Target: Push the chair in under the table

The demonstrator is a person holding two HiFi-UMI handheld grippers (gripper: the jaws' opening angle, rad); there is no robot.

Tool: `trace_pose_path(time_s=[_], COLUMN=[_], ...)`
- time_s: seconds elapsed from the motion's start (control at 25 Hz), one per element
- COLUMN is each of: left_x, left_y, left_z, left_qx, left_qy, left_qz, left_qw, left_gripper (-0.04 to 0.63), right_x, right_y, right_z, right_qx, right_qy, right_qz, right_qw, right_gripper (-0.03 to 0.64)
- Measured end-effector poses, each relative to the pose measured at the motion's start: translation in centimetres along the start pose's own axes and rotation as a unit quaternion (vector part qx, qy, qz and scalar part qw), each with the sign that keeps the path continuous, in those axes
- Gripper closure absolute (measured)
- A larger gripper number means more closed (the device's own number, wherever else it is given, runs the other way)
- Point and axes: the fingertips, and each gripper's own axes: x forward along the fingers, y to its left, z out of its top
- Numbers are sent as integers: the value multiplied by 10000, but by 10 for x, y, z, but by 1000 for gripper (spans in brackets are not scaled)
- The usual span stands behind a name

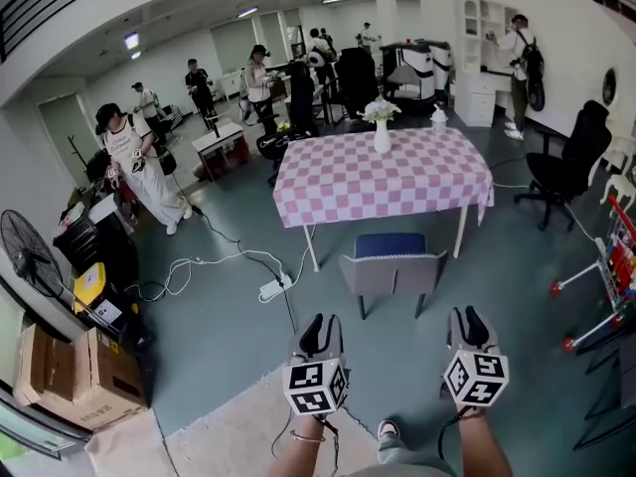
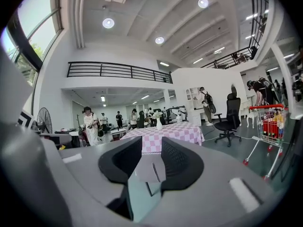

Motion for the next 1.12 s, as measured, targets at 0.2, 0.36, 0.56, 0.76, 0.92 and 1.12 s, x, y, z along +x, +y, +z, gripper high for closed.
trace_pose_path(time_s=[0.2, 0.36, 0.56, 0.76, 0.92, 1.12], left_x=[54, 92, 127, 165, 206, 274], left_y=[-1, -6, -7, -5, 2, 13], left_z=[11, 17, 15, 12, 13, 22], left_qx=[56, 126, 169, 214, 197, 152], left_qy=[36, 57, 138, 224, 213, 111], left_qz=[140, 204, 263, 239, 186, -3], left_qw=[9999, 9997, 9994, 9992, 9994, 9998], left_gripper=[489, 489, 489, 489, 488, 489], right_x=[57, 95, 134, 172, 208, 264], right_y=[-22, -42, -55, -63, -68, -75], right_z=[12, 18, 11, 6, 8, 16], right_qx=[112, 216, 348, 424, 403, 336], right_qy=[13, 44, 184, 254, 257, 231], right_qz=[134, 212, 266, 288, 284, 186], right_qw=[9998, 9995, 9989, 9984, 9985, 9990], right_gripper=[506, 506, 506, 506, 506, 506])
